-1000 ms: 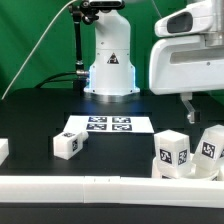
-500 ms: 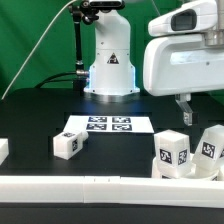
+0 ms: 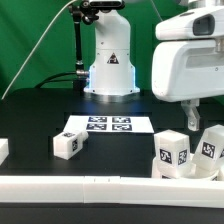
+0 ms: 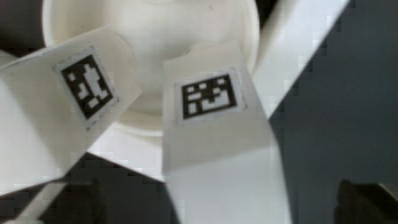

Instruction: Assemble stool

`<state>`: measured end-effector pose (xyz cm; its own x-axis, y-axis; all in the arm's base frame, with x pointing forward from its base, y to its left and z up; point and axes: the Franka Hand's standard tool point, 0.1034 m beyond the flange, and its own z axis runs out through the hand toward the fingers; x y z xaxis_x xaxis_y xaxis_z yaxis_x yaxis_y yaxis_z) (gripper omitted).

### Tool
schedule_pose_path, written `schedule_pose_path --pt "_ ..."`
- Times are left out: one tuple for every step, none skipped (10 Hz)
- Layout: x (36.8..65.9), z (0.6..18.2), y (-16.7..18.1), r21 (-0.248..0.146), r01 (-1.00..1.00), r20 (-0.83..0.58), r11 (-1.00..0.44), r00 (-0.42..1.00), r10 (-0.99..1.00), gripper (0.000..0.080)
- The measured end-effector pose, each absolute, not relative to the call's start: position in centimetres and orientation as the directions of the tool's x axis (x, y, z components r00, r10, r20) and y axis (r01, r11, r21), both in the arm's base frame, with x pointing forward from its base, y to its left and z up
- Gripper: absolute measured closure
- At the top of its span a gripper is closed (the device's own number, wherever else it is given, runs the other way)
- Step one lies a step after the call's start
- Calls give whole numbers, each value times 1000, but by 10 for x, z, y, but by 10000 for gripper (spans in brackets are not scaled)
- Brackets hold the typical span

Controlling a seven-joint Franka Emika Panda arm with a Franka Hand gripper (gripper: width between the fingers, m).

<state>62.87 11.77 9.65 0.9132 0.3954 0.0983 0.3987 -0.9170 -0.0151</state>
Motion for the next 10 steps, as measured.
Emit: schedule_pose_path --pt "628 95 119 -15 394 98 -919 915 391 150" --pt "628 93 118 -12 394 103 -919 915 390 150" --pt "628 92 117 -12 392 102 -920 915 389 150" --pt "628 92 116 -12 391 101 -920 916 388 150" --pt "628 91 116 -12 390 100 -921 916 387 150" --pt "627 91 115 -12 390 99 -921 917 387 150" --pt "626 90 115 -12 390 98 -921 917 387 150" --pt "626 89 114 -12 391 97 -920 917 388 150" --pt "626 88 113 -12 389 96 -921 918 386 150" --pt "626 87 111 -12 386 94 -923 919 383 150"
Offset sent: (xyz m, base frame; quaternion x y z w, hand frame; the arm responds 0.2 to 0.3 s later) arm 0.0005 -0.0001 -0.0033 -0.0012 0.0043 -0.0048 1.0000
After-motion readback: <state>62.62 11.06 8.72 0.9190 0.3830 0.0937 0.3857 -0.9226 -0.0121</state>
